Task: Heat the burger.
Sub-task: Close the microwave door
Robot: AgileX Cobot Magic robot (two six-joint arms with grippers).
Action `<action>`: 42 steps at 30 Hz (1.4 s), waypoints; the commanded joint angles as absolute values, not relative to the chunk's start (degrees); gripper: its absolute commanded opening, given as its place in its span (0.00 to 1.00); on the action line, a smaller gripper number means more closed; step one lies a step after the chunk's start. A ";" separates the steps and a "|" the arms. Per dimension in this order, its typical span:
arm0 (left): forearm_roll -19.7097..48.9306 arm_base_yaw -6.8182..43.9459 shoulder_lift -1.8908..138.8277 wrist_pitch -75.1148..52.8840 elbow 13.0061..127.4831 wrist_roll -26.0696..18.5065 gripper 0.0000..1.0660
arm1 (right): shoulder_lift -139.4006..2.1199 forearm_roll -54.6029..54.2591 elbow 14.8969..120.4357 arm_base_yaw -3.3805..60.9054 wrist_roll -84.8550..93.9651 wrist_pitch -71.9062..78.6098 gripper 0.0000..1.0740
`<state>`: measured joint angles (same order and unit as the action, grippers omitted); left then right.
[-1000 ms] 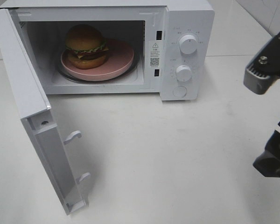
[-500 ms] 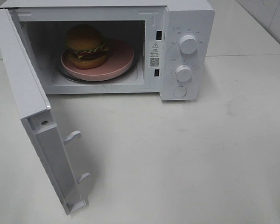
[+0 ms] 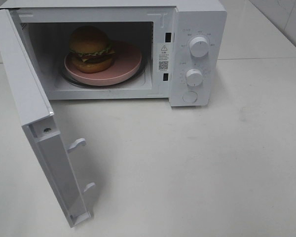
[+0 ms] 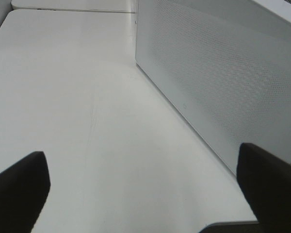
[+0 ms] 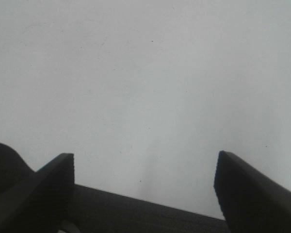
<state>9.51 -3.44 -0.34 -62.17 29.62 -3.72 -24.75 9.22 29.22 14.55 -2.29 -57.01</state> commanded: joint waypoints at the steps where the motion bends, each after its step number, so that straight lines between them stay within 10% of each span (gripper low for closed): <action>1: 9.57 -3.21 -1.32 -61.25 29.51 -3.78 0.95 | -19.48 9.28 28.42 11.52 -4.01 -56.95 0.71; 42: 9.57 -3.21 -1.32 -61.25 29.51 -3.78 0.94 | 1.78 6.53 28.42 3.38 -3.32 -57.12 0.71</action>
<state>9.51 -3.44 -0.34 -62.17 29.62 -3.72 0.23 6.36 28.53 3.72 -3.27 -57.47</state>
